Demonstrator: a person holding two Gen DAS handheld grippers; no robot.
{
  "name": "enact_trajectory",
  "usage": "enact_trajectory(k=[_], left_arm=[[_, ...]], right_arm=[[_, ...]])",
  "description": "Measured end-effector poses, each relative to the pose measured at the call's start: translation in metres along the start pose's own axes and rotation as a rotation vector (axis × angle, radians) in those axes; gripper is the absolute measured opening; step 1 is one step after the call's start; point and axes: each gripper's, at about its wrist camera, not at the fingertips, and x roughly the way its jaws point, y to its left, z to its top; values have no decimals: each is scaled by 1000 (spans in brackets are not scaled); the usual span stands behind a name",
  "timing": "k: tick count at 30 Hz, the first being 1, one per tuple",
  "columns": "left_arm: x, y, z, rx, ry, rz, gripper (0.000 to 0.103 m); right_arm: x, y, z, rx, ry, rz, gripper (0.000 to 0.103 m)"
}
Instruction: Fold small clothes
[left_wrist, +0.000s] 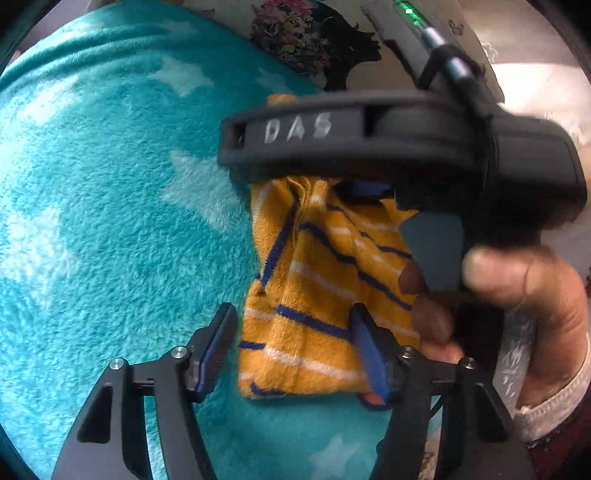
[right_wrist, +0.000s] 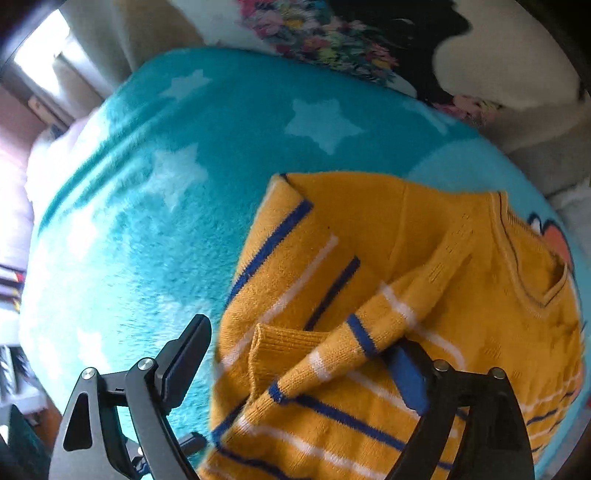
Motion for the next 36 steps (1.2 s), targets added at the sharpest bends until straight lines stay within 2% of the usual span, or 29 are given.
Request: enact_trajectory(k=[2, 3, 4, 5, 6, 8, 9, 10, 11, 15, 18, 21, 25, 30, 34, 36], left_arm=[[2, -1, 2, -8, -2, -2, 57], [4, -3, 1, -6, 3, 1, 43], [7, -6, 3, -2, 13, -2, 21], [12, -9, 5, 0, 22, -4, 16], [12, -13, 5, -3, 15, 0, 15], [8, -20, 5, 2, -5, 8, 12], [6, -25, 5, 6, -17, 15, 11], [4, -31, 4, 8, -28, 22, 11], [3, -37, 3, 10, -37, 29, 11], [-4, -76, -4, 38, -87, 71, 11], [-7, -116, -12, 63, -113, 76, 11], [-5, -163, -29, 143, -129, 85, 9], [23, -230, -50, 231, -93, 57, 8], [76, -299, -77, 335, -15, 31, 8], [99, -324, -89, 366, 54, 16, 8], [99, -324, -92, 367, 61, 28, 8]], right_arm=[[4, 6, 1, -43, 13, -29, 92], [5, 10, 1, -72, 24, -51, 90], [6, 12, 2, -87, 28, -67, 85], [6, 16, 1, -117, 28, -98, 77], [5, 18, 0, -141, 21, -115, 73], [0, 22, -5, -172, 2, -136, 48], [-4, 21, -8, -189, -18, -137, 42], [-7, 21, -11, -196, -31, -129, 31], [-14, 17, -15, -196, -53, -93, 26], [-39, -11, -33, -131, -136, 59, 22], [-67, -47, -51, -75, -221, 179, 21], [-99, -94, -76, -25, -306, 271, 21], [-129, -160, -104, 46, -378, 320, 20], [-131, -259, -154, 189, -406, 348, 20], [-118, -316, -191, 292, -390, 357, 20], [-105, -339, -205, 328, -380, 340, 20]])
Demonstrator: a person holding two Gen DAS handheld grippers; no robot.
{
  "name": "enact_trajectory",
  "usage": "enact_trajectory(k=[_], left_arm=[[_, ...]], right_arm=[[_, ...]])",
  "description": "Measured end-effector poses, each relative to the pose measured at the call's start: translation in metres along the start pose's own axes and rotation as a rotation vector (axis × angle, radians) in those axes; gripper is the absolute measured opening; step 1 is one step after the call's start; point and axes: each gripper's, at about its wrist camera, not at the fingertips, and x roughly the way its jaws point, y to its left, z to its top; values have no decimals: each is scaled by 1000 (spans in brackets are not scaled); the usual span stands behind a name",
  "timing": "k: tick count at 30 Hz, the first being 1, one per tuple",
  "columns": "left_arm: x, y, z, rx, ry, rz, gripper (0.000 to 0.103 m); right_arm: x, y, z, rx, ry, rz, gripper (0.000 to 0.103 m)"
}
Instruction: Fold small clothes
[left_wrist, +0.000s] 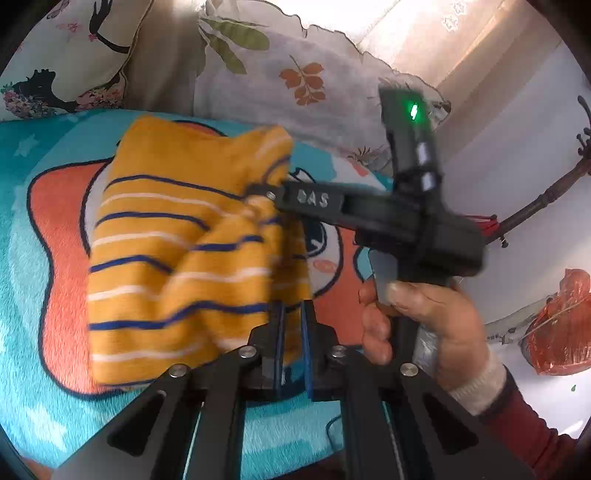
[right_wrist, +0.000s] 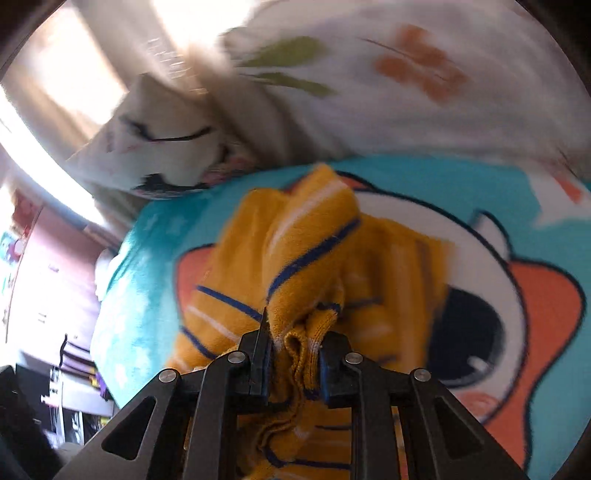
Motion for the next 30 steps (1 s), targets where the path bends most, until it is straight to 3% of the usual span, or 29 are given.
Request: enact_trajectory(k=[2, 4, 8, 13, 15, 18, 23, 26, 30], left_arm=[[-7, 5, -2, -21, 6, 14, 10], [-11, 16, -3, -58, 4, 35, 20], [-25, 34, -17, -117, -10, 86, 24], [-40, 53, -30, -166, -41, 161, 37], [-45, 57, -33, -170, -55, 189, 42], [-52, 60, -35, -166, -79, 238, 53], [-54, 66, -32, -161, -95, 304, 63], [-53, 69, -32, -171, -86, 308, 64], [-57, 70, -36, -166, -86, 324, 66]], right_arm=[[2, -21, -3, 25, 1, -10, 20], [4, -39, -4, 63, -1, 8, 19], [6, -50, 0, 75, -17, 29, 19], [8, -53, 13, 50, -2, 57, 22], [5, -63, 13, 64, 6, 9, 32], [-20, -64, 13, 33, -47, -82, 34], [-58, -48, 5, 45, -145, 81, 32], [-46, -30, -5, 18, -118, 191, 31], [-15, -41, -25, 60, -45, 111, 31]])
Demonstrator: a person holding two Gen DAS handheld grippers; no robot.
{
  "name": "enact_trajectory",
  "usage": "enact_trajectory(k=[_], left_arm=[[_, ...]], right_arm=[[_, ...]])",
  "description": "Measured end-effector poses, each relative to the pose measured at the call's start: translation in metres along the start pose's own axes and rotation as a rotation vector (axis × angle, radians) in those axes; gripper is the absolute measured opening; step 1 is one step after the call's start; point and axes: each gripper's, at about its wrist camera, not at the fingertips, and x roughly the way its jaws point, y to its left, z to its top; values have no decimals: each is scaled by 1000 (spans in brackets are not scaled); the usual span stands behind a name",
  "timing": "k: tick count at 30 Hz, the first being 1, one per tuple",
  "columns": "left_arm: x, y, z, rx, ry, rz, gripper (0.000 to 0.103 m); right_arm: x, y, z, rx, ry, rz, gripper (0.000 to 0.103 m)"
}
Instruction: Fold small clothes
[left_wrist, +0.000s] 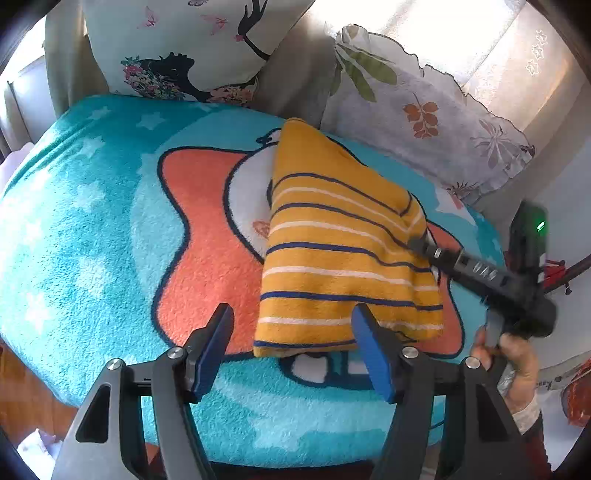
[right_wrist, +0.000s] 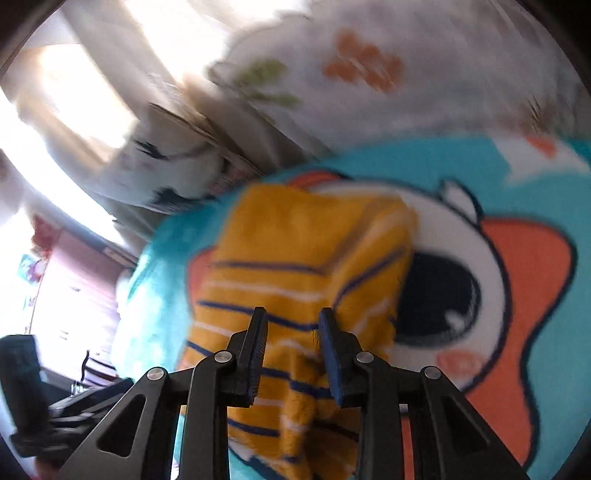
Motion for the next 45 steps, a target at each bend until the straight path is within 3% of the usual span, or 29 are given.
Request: enact_trajectory(k=[4, 7, 11, 13, 29, 45], left_arm=[[-3, 2, -2, 28, -18, 50, 72], [2, 7, 3, 49, -22, 71, 77], [15, 12, 14, 91, -12, 130, 77], [19, 11, 19, 115, -16, 147, 77], [43, 15, 45, 186, 8, 146, 77], [66, 29, 57, 188, 54, 113, 77]], right_arm=[[3, -24, -22, 49, 32, -53, 28], [-3, -26, -24, 45, 40, -57, 31], [-22, -26, -18, 64, -44, -51, 59], [-25, -29, -15, 83, -70, -44, 68], [7, -28, 4, 96, -2, -122, 70], [22, -34, 4, 145, -6, -157, 78]])
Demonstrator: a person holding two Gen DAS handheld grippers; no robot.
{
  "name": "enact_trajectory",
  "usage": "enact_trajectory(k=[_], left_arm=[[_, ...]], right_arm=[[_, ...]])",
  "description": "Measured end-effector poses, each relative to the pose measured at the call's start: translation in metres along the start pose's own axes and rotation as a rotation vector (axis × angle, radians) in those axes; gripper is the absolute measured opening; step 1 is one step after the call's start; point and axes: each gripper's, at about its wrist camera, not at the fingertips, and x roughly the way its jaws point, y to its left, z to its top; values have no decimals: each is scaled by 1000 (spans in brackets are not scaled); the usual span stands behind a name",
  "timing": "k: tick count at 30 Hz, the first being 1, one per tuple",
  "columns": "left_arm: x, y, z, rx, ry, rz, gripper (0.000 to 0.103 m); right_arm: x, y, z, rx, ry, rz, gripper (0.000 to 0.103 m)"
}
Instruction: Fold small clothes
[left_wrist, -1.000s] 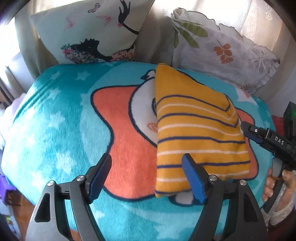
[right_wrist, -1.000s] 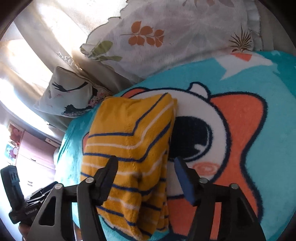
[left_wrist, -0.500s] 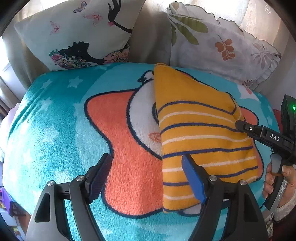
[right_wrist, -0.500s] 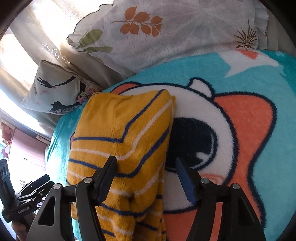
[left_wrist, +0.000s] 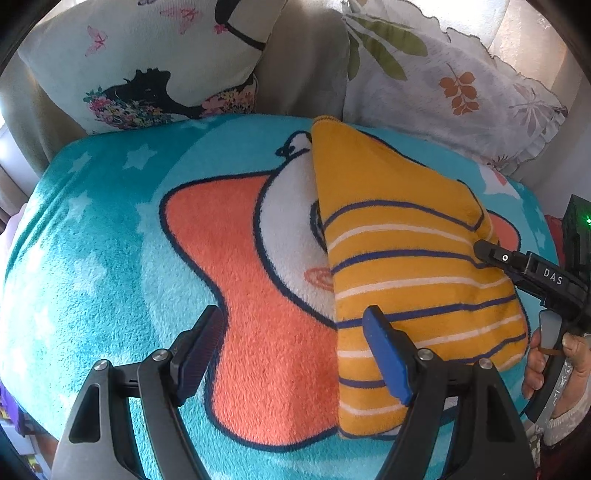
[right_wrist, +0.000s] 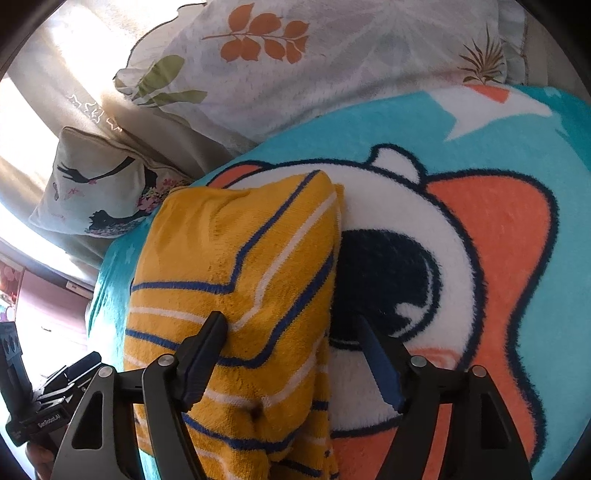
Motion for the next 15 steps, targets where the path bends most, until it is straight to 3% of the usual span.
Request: enact_trajectory(k=[5, 11, 15], left_arm=[[11, 8, -1, -10, 26, -52, 77], [-2, 16, -5, 22, -47, -70, 77], [3, 22, -5, 51, -20, -142, 79]], right_arm=[[-6, 3, -4, -4, -30, -11, 78], [-37, 11, -22, -9, -114, -121, 78], [-49, 10, -38, 18, -129, -186, 78]])
